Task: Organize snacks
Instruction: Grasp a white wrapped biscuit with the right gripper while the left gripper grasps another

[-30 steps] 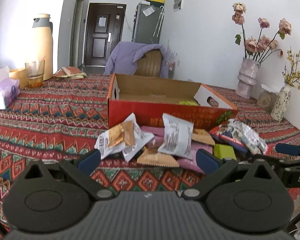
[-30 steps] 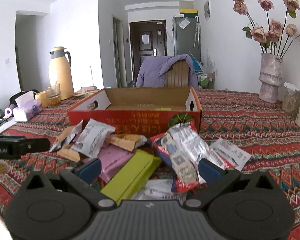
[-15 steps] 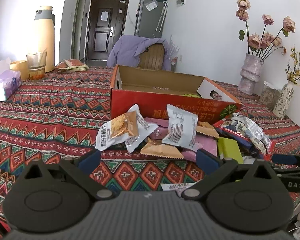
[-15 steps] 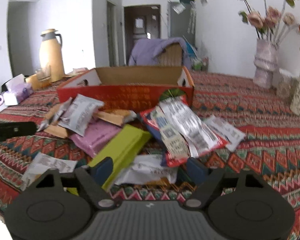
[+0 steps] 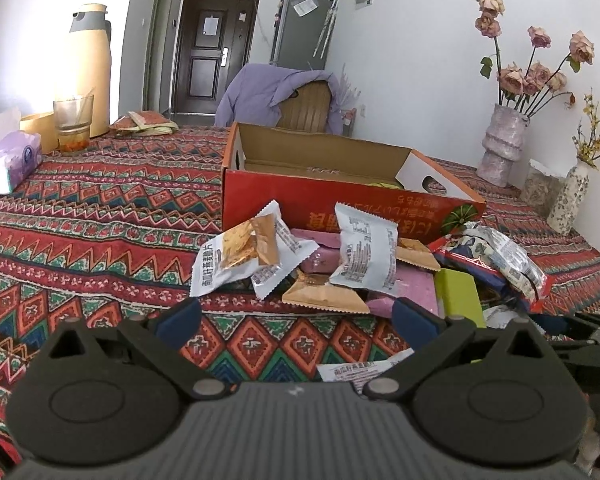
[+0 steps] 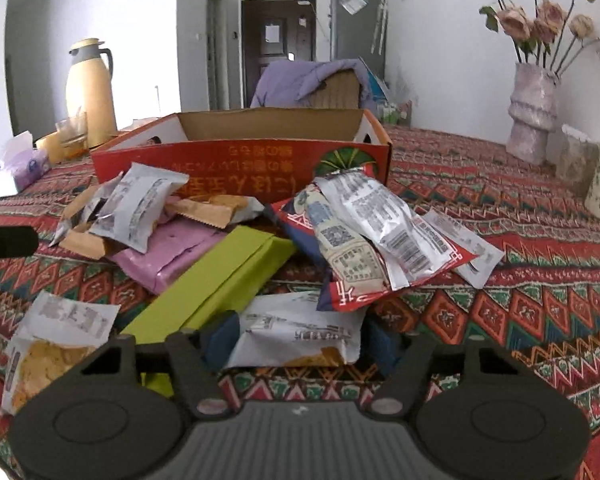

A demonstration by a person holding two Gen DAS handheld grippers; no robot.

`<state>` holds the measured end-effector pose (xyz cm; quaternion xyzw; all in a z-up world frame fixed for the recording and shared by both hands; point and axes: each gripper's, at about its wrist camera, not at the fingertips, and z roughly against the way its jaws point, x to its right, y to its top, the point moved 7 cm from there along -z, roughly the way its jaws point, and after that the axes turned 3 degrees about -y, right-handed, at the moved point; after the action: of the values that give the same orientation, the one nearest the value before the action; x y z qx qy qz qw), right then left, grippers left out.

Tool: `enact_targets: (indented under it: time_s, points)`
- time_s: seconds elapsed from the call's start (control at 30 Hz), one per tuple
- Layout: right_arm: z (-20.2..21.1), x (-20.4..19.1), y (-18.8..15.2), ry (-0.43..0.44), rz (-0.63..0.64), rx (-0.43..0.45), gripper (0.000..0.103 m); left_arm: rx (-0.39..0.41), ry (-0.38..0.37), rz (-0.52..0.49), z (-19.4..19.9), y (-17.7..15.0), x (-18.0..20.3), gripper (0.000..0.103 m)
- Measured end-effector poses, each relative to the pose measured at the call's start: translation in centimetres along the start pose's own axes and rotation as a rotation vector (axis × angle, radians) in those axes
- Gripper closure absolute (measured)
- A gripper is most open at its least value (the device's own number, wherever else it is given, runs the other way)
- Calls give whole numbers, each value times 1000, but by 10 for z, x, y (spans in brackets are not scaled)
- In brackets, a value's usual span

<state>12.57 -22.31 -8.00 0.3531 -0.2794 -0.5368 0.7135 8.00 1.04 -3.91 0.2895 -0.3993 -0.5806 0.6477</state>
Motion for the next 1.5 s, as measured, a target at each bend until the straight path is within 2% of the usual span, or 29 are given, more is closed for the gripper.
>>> enact_targets:
  time_s: [0.07,0.17,0.27,0.6,0.9,1.17,1.27,1.33,1.47,1.5]
  points:
    - [2,-1,-1,10,16,14,42,-2,0,-3,0,0,1,0]
    - [5,-3,1,16,27,27,55,1,2,-6,1,0,2,0]
    - [10,-5,4,22,27,53,58,1,6,-6,1,1,2,0]
    - [50,-8,42,26,36,241,59,-9,14,-8,-2,2,2,0]
    - [40,-2,49,26,5,236,59,-15,21,-46,-10,10,16,0]
    - [35,5,56,14,-17,253,59,-51,38,-98,-48,36,43,0]
    - [34,9,59,10,-25,258,59,-68,86,-142,-65,40,51,0]
    - [33,12,60,12,-33,258,59,-82,105,-173,-74,40,57,5]
    - [31,15,60,14,-40,258,59,-111,109,-198,-85,34,64,24]
    - [30,15,60,15,-41,256,59,-115,107,-202,-87,34,66,25]
